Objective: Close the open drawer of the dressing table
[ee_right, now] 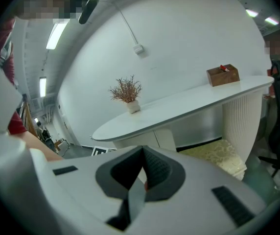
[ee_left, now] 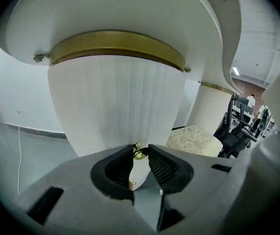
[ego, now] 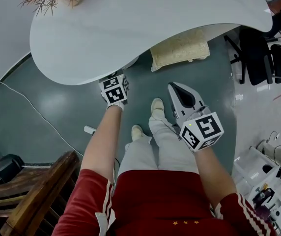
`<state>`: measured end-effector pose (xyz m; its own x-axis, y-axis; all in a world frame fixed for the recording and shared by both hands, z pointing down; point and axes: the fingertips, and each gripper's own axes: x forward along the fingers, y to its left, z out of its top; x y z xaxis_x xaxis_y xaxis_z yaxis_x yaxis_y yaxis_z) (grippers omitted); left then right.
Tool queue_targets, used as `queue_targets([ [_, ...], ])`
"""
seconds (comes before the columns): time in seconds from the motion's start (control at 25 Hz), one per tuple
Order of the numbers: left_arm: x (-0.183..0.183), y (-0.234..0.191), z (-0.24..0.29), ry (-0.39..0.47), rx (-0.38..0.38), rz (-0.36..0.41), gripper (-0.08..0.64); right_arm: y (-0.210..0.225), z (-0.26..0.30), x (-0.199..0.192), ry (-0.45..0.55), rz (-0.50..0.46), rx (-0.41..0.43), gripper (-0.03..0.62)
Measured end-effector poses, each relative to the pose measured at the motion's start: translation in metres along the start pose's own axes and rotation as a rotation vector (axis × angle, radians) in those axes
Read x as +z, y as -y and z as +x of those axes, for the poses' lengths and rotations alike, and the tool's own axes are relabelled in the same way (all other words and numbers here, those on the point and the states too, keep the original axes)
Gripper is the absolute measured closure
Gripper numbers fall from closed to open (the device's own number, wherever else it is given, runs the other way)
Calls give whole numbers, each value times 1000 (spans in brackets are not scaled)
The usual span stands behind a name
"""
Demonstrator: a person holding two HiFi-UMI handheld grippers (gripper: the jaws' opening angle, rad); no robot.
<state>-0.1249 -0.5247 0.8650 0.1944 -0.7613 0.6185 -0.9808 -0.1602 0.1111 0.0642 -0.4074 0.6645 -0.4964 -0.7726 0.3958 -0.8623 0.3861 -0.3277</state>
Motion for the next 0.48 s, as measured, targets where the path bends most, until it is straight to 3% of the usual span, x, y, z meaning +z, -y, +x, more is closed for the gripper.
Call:
queue_targets([
  [0.24, 0, 2, -1, 11, 0, 15, 453, 2, -5, -3, -6, 0, -11, 588],
  [0.32, -1, 6, -3, 10, -15, 14, 407, 2, -7, -1, -8, -3, -13, 588],
  [0.48, -6, 5, -10, 1, -18, -9, 399, -3, -9, 3, -4, -10, -16, 588],
])
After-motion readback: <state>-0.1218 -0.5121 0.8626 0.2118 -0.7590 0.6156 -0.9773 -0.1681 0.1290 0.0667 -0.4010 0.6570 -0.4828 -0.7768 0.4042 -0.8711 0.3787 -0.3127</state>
